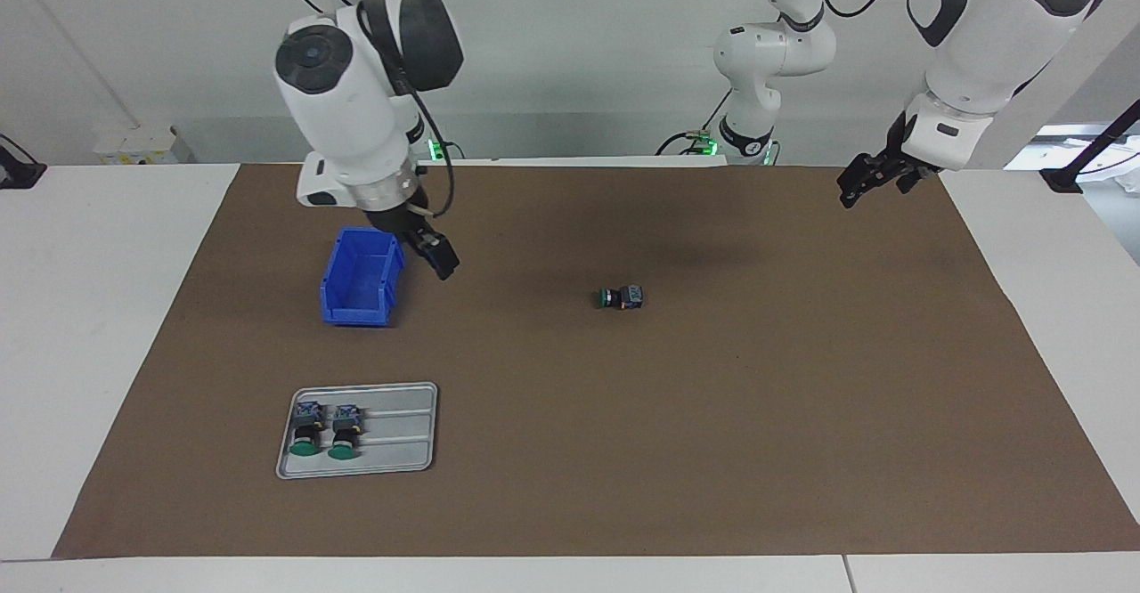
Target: Place and press button with both arms
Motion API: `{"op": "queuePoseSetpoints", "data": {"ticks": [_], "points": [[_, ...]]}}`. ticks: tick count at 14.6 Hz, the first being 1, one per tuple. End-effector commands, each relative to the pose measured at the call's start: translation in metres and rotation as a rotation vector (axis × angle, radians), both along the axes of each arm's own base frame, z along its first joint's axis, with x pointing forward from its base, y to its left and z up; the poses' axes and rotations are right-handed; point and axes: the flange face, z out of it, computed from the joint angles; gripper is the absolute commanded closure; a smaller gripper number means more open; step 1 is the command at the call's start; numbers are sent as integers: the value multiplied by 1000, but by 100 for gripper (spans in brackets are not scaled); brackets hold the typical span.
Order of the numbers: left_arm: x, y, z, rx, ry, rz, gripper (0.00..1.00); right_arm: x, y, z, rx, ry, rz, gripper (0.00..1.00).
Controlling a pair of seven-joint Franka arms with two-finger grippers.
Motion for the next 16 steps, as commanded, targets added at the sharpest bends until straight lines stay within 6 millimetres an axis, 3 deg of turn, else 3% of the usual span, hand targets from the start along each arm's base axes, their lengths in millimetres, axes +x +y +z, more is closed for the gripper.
{"op": "queuePoseSetpoints", "data": {"ticks": [1, 5, 6, 9, 14, 16], "points": [[-10, -21, -8, 27, -23, 104, 0, -25, -48, 36, 0, -22, 215, 1], [-10, -75, -32, 35, -42, 347, 0, -47, -123, 75, -52, -37, 473, 1], [-10, -99, -43, 33, -30, 432, 0, -53, -132, 83, -51, -48, 519, 1], [-17, -144, -63, 44, -3, 588, 0, -60, -132, 78, -41, -22, 625, 1], [-15, -217, -125, 70, 18, 811, 0, -60, -131, 70, -40, -29, 669, 1], [-9, -232, -141, 46, 15, 935, 1, -59, -130, 67, -19, -29, 684, 1]]}}
